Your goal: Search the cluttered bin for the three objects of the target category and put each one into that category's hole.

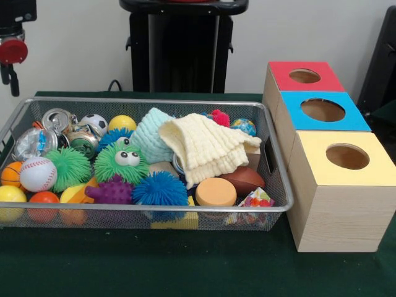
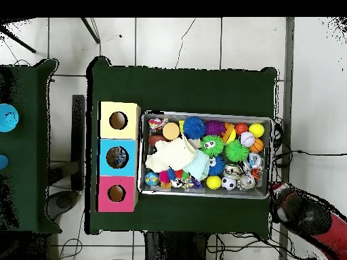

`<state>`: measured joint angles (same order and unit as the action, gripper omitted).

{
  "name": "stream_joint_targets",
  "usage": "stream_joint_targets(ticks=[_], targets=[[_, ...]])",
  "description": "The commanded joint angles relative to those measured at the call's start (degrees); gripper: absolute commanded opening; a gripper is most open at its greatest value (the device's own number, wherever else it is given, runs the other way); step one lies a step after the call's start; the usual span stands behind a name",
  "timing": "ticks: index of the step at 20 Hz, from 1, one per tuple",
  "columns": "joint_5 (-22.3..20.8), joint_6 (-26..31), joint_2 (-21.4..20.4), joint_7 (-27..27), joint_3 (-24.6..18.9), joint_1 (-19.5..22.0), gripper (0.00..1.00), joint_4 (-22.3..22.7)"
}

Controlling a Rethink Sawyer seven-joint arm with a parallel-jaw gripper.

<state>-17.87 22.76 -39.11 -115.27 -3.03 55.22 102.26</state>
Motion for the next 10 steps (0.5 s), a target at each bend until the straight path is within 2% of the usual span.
stream_joint_targets(ticks=[1, 10], targets=[[2.1, 0.0, 0.8, -7.5, 0.1, -2.3, 1.00, 2.1], [3.9, 1.5, 1.2, -6.6, -0.4, -3.7, 1.00, 0.8]])
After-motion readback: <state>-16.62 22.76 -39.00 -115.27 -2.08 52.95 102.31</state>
